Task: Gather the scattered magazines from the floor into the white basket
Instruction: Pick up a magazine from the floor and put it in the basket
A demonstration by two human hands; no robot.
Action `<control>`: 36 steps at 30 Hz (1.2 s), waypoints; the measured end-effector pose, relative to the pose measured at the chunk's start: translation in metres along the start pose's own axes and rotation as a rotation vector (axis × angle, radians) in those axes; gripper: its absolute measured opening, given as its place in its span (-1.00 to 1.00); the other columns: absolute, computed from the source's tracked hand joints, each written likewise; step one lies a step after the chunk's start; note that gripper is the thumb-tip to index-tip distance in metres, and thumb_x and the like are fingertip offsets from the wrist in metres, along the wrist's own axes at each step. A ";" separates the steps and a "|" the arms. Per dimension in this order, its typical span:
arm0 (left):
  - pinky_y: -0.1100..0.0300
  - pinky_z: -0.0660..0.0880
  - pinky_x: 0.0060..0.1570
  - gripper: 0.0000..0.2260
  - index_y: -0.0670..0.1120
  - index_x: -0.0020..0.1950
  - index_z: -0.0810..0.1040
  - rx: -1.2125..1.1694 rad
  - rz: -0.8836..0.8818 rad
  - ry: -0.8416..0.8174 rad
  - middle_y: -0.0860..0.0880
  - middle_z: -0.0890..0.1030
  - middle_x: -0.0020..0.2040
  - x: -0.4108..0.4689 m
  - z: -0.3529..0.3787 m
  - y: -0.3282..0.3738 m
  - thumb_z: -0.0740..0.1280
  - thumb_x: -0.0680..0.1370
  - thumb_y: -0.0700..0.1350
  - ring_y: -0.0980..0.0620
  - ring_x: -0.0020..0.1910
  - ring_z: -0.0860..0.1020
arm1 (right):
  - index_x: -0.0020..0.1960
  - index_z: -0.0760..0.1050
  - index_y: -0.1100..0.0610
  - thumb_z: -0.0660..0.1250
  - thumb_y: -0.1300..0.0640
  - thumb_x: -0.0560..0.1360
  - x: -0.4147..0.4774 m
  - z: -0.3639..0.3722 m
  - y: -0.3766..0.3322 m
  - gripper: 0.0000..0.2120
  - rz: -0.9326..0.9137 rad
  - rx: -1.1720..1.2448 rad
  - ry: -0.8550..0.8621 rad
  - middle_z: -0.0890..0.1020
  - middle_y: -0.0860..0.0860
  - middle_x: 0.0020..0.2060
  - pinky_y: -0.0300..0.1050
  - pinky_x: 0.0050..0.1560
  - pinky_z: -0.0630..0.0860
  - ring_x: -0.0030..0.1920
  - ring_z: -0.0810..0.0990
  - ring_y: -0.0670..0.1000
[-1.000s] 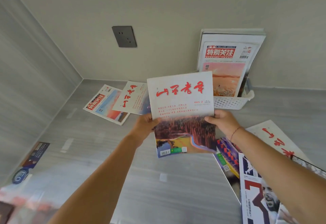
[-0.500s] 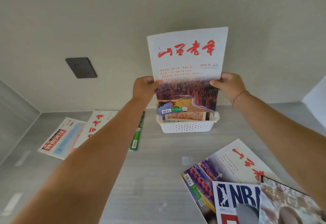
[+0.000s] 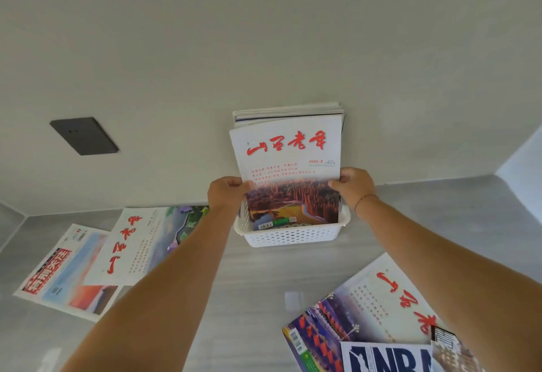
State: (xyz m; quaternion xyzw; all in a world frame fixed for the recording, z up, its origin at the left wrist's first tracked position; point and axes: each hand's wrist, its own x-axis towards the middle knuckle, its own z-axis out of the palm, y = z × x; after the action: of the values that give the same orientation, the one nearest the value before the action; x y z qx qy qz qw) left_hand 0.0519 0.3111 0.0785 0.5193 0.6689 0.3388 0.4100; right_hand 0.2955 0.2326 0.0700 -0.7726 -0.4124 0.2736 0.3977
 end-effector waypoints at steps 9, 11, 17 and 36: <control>0.16 0.58 -0.08 -0.80 -0.10 0.00 0.67 0.027 0.003 0.007 -0.08 0.70 -0.11 0.003 0.006 0.001 0.46 0.41 -0.09 -0.07 -0.17 0.65 | 0.13 0.51 0.18 0.35 0.17 0.46 0.011 0.003 0.006 -0.75 0.052 0.069 0.070 0.65 0.13 0.05 -0.03 0.09 0.52 0.01 0.60 0.11; 0.22 0.53 -0.16 -0.81 -0.09 0.00 0.68 0.025 0.003 0.014 -0.06 0.70 -0.13 0.002 0.005 -0.001 0.45 0.42 -0.08 -0.05 -0.21 0.64 | 0.12 0.52 0.18 0.30 0.19 0.49 0.009 0.006 0.004 -0.78 0.019 0.048 0.052 0.66 0.13 0.05 -0.10 0.00 0.48 0.00 0.59 0.10; 0.16 0.54 -0.07 -0.86 -0.11 -0.06 0.68 0.038 0.013 -0.013 -0.06 0.69 -0.11 -0.006 0.002 0.001 0.42 0.45 -0.08 -0.09 -0.14 0.62 | 0.15 0.48 0.21 0.25 0.21 0.49 -0.001 0.006 0.002 -0.76 -0.004 -0.022 -0.051 0.62 0.15 0.10 0.03 0.14 0.51 0.10 0.57 0.18; 0.01 0.47 0.19 -0.74 -0.08 0.20 0.53 0.155 0.233 -0.048 -0.04 0.51 0.23 -0.168 0.011 -0.080 0.34 0.52 -0.10 -0.02 0.20 0.49 | 0.28 0.41 0.16 0.32 0.20 0.46 -0.192 -0.048 0.096 -0.61 0.188 0.050 0.209 0.49 0.10 0.25 0.00 0.08 0.51 0.21 0.50 0.07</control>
State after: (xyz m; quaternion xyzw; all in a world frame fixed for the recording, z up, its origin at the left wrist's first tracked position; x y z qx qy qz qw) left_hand 0.0497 0.1292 0.0366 0.6314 0.6182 0.3189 0.3427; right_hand 0.2739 0.0169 0.0332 -0.8220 -0.2875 0.2379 0.4302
